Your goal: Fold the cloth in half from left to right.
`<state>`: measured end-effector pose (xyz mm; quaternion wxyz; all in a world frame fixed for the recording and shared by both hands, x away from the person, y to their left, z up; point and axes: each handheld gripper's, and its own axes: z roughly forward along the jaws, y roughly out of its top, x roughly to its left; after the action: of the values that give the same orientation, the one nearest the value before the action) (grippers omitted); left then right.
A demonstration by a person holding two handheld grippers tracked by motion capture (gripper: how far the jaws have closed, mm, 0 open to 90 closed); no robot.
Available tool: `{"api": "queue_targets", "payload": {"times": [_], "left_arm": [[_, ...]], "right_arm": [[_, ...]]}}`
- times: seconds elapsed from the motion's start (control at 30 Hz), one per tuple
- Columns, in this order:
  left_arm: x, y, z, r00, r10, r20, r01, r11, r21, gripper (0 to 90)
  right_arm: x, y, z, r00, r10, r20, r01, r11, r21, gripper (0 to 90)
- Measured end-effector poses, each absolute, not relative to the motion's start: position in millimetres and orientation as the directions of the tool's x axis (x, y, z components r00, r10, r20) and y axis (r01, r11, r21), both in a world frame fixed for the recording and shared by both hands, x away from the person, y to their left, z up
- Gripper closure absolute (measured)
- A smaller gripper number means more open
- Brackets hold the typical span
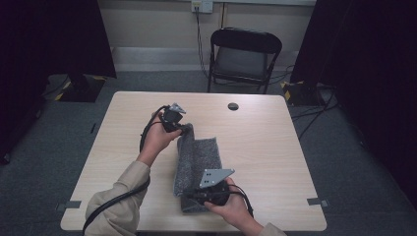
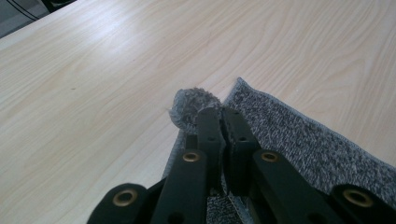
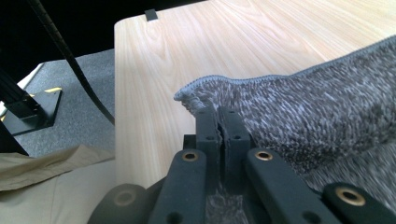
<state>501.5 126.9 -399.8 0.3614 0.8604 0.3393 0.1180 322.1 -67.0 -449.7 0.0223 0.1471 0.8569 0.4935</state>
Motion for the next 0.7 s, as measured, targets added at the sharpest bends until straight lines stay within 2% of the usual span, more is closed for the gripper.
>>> {"api": "queue_targets", "payload": {"times": [0.7], "left_arm": [[511.0,88.3,-421.8,0.763,0.642,-0.077,0.51,-0.524,0.682,87.0]], "right_arm": [[323.7,-96.7,-466.0,-0.938,0.319,0.134,0.278,0.463,0.841,88.6]]}}
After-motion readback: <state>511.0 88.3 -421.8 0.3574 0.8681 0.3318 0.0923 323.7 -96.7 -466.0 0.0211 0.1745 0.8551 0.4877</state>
